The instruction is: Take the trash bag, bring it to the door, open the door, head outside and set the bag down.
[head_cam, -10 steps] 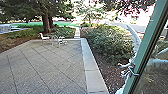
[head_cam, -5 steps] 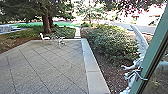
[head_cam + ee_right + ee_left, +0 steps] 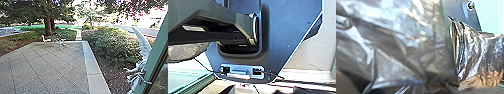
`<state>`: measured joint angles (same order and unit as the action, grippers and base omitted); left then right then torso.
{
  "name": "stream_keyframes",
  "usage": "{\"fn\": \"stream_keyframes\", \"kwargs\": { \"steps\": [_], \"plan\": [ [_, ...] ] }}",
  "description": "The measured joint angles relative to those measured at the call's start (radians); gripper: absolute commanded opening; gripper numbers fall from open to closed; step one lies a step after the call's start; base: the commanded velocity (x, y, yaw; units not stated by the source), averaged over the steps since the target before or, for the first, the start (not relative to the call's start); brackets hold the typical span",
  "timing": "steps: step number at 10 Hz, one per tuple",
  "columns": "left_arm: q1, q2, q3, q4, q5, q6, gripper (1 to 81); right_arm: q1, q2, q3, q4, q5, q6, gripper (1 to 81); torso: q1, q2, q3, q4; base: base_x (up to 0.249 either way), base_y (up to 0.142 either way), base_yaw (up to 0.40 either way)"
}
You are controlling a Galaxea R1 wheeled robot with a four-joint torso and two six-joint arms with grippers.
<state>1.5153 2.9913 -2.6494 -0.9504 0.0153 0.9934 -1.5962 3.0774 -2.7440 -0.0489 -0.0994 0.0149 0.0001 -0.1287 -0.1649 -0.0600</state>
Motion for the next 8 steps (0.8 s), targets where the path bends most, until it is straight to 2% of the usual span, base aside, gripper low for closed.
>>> {"fn": "stream_keyframes", "kwargs": {
  "steps": [1,7,8],
  "plan": [
    [-0.003,-0.003,0.000,0.000,-0.003,0.000,1.0,0.003,0.003,0.000,0.000,0.005,-0.001,81.1,-0.001,0.000,0.000,0.000,0.100,0.000,0.000],
    [-0.002,-0.003,0.000,0.000,-0.004,0.000,1.0,0.003,0.001,0.000,0.000,0.003,-0.003,81.1,0.000,0.000,0.001,0.001,0.000,0.000,0.000],
    [-0.005,-0.003,0.000,0.000,-0.004,0.000,1.0,0.002,0.000,0.000,0.000,0.002,-0.003,81.1,0.000,0.000,0.006,0.010,0.000,0.000,0.000]
  ]
}}
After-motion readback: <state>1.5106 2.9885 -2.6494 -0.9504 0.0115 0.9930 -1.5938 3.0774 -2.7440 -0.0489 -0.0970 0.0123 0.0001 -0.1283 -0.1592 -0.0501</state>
